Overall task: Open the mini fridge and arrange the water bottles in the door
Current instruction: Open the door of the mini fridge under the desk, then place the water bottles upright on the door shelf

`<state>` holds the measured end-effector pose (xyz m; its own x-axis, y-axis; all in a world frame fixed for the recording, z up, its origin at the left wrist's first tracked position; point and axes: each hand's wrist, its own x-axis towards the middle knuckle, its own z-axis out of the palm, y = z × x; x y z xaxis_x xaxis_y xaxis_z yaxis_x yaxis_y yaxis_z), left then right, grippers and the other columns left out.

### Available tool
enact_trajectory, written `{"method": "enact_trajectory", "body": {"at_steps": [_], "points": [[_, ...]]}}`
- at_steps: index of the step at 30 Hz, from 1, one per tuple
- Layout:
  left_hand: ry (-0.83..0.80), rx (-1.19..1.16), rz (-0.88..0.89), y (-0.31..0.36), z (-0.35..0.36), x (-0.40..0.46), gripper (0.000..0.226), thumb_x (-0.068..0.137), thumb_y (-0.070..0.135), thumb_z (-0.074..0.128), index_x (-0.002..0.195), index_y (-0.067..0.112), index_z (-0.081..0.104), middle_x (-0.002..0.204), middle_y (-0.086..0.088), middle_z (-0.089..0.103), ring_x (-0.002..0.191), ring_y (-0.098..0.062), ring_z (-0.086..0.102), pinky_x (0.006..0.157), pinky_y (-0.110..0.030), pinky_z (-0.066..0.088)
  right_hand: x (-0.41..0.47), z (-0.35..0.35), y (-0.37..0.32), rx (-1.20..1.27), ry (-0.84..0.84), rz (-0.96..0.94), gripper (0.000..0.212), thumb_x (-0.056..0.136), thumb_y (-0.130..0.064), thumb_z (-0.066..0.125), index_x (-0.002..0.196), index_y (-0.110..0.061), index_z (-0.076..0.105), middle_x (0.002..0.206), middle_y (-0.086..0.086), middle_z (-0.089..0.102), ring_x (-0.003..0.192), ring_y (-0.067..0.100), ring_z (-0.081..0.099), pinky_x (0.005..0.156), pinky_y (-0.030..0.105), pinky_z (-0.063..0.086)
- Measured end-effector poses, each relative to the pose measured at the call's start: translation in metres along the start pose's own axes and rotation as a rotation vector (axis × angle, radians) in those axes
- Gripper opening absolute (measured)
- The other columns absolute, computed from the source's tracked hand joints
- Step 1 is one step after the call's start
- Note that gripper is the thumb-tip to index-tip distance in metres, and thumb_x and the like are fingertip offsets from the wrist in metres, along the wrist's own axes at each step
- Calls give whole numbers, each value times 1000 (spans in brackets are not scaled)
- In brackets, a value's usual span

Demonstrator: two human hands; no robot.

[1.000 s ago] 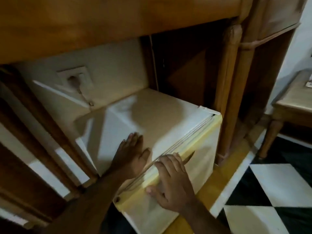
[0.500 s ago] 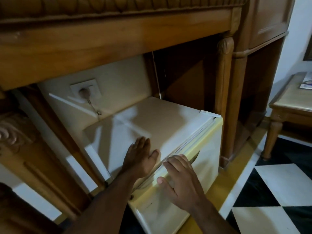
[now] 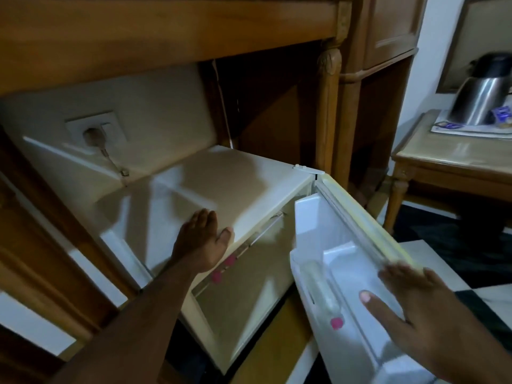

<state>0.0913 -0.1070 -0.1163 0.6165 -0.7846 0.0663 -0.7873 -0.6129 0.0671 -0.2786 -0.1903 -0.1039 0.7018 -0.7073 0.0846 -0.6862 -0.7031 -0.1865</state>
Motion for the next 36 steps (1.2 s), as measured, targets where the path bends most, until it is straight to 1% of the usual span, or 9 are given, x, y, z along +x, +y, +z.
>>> {"method": "enact_trajectory", "body": {"at_steps": [3,12,16,19,23,28,30,33,36], "points": [[-4,7,20,0,0,-1,74,93,57,18,150,10,11,161,-12,10,148,-25,7,119,-41,10,5,12,36,-17,165,165,93,79,-80,26,109,-4,69,109,18,71,106,34,62,94,44,50],[-18,38,59,-2,3,3,77,92,59,17,150,8,12,161,-13,11,148,-25,8,119,-41,11,41,35,112,-80,329,322,84,87,-68,32,132,0,53,133,24,56,125,40,49,107,57,37],[13,43,70,-3,3,2,77,93,58,17,150,7,15,160,-14,14,147,-26,10,118,-41,12,36,54,99,81,472,455,83,92,-58,34,148,2,26,153,27,34,144,40,29,118,53,22],[14,40,69,-2,3,0,77,92,58,17,150,7,15,160,-14,14,147,-26,10,118,-41,12,13,84,61,227,756,440,62,93,-42,45,134,4,44,129,29,52,123,41,46,104,47,37],[10,32,57,2,1,-1,76,92,58,16,150,9,14,160,-12,13,147,-25,9,118,-41,12,19,153,48,297,433,316,36,92,-32,45,110,-6,63,104,16,64,95,33,61,82,39,48],[15,10,37,8,-2,-4,75,92,58,18,151,12,12,161,-9,11,147,-23,8,118,-40,11,87,196,114,609,-130,866,50,89,-12,55,137,-1,45,131,23,56,116,38,58,97,37,47],[4,-1,28,9,-4,-5,75,91,59,18,151,14,11,161,-7,9,147,-23,8,118,-39,10,98,205,129,779,-241,919,30,84,-4,61,114,0,60,110,21,62,93,29,62,85,34,50],[12,-8,23,10,-4,-3,77,90,60,18,151,14,12,161,-7,11,147,-23,10,118,-40,12,104,213,129,972,-105,966,21,79,-3,71,68,-12,57,80,16,62,66,26,58,77,45,56],[12,9,28,10,-4,-1,79,88,60,16,151,12,13,161,-8,13,147,-24,11,118,-40,13,122,203,100,1015,252,969,26,77,-20,80,68,-17,56,76,12,67,78,35,68,83,49,56]]}}
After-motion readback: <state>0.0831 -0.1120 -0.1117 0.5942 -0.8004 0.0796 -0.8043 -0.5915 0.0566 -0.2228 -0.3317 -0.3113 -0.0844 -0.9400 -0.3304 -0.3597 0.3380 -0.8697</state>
